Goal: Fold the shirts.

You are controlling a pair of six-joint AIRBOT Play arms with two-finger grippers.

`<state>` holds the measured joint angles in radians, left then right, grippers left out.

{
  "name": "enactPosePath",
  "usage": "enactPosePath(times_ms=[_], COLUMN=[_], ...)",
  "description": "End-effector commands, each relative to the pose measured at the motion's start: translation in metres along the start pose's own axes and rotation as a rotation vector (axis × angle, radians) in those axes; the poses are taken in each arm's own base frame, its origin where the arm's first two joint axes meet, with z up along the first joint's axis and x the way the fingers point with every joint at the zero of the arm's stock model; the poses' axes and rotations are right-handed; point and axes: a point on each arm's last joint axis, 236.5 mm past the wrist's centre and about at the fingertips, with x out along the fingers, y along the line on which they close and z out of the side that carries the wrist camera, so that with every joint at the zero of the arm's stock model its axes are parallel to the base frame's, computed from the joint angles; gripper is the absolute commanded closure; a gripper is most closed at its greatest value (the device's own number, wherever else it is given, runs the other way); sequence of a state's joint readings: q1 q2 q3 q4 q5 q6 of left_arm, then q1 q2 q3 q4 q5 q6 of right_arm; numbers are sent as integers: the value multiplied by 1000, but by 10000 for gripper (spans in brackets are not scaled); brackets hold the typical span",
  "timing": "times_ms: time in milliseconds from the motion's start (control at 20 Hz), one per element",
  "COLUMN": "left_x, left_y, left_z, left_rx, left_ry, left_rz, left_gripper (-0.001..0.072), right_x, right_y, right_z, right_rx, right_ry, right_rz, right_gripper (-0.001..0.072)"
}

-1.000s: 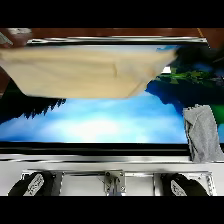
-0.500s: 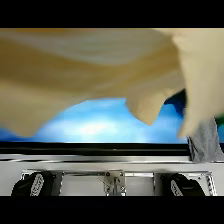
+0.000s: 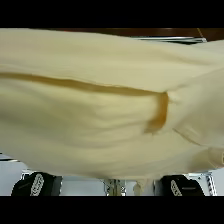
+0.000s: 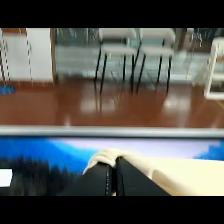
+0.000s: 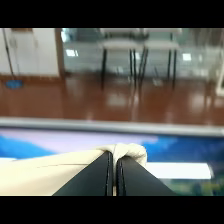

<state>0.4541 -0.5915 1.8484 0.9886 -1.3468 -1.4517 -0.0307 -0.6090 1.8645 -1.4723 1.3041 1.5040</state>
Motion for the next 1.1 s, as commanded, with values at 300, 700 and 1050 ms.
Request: enactPosePath(times_ms=[300, 700, 1050], left_x=[88, 244, 345], left_y=[65, 132, 119], left_z=[-233, -324, -396], left_rx=[-336, -585, -607], left_ry=[712, 660, 579], left_rz=[-10, -69, -118], left_gripper=[673, 672, 671], right_x=[131, 337, 390], right_y=[26, 12, -1], right_z=[-264, -406, -422], right_rx=[142, 290, 372], right_ry=[1012, 796, 644], right_rz=[158, 73, 10], right_gripper=[646, 646, 646])
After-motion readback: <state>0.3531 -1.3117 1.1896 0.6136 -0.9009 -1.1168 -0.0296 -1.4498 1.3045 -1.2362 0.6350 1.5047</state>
